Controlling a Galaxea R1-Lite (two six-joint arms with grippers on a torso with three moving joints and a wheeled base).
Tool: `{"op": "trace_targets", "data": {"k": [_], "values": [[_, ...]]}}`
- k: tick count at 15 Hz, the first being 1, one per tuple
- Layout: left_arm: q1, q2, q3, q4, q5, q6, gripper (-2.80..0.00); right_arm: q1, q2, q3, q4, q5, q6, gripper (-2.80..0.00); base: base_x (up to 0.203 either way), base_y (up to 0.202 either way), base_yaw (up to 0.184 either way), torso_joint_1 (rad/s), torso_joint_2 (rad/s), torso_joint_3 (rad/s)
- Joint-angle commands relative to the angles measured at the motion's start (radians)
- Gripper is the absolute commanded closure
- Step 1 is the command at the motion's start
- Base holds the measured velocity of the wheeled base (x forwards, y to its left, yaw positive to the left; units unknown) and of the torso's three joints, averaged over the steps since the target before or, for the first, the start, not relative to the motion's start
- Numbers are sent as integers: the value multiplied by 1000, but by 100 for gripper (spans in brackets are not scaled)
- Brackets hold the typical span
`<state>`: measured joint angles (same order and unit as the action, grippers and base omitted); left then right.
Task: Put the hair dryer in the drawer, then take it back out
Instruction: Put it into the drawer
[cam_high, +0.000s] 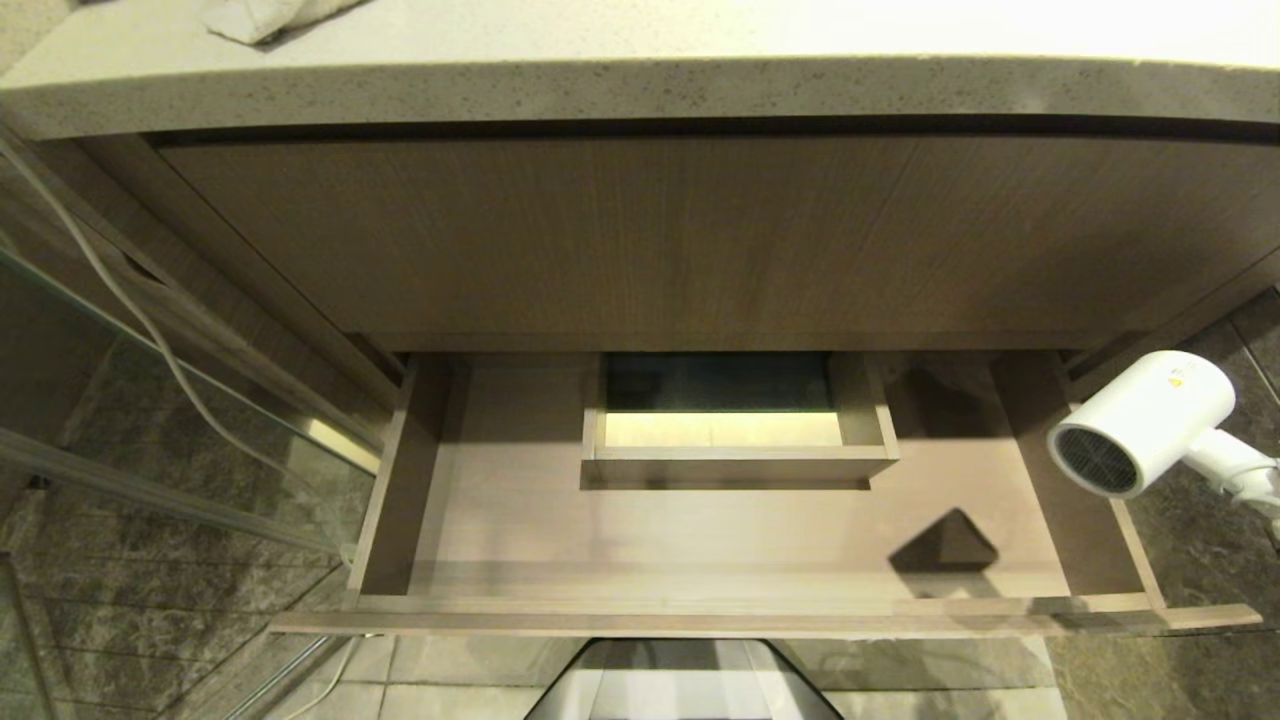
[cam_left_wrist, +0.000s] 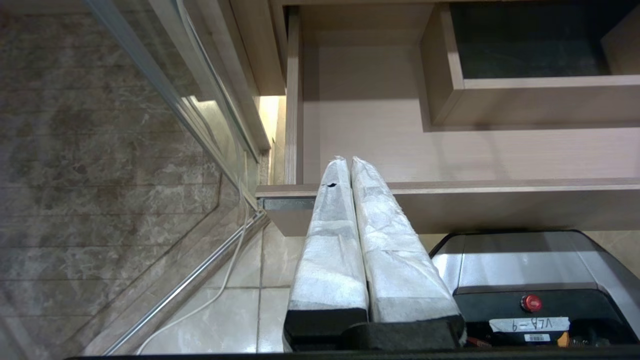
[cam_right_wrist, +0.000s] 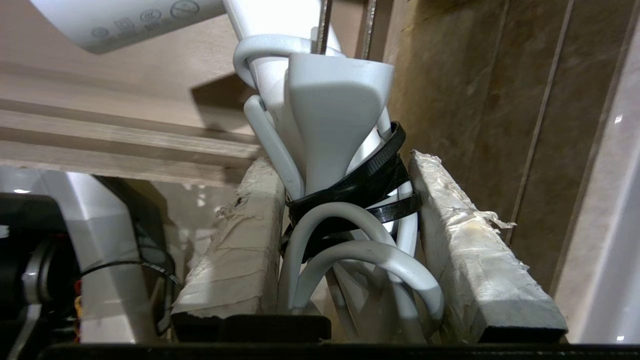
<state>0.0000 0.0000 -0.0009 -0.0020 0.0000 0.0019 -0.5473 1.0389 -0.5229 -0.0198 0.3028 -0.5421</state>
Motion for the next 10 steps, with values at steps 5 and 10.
{"op": "trace_targets", "data": {"k": [5, 10], "values": [[0, 0, 1, 0, 0, 0, 0, 15, 3, 22, 236, 4, -19, 0, 0, 0, 0, 112, 86, 212], [0, -2, 1, 0, 0, 0, 0, 15, 93, -167, 602, 10, -39, 0, 0, 0, 0, 48, 21, 39]]}}
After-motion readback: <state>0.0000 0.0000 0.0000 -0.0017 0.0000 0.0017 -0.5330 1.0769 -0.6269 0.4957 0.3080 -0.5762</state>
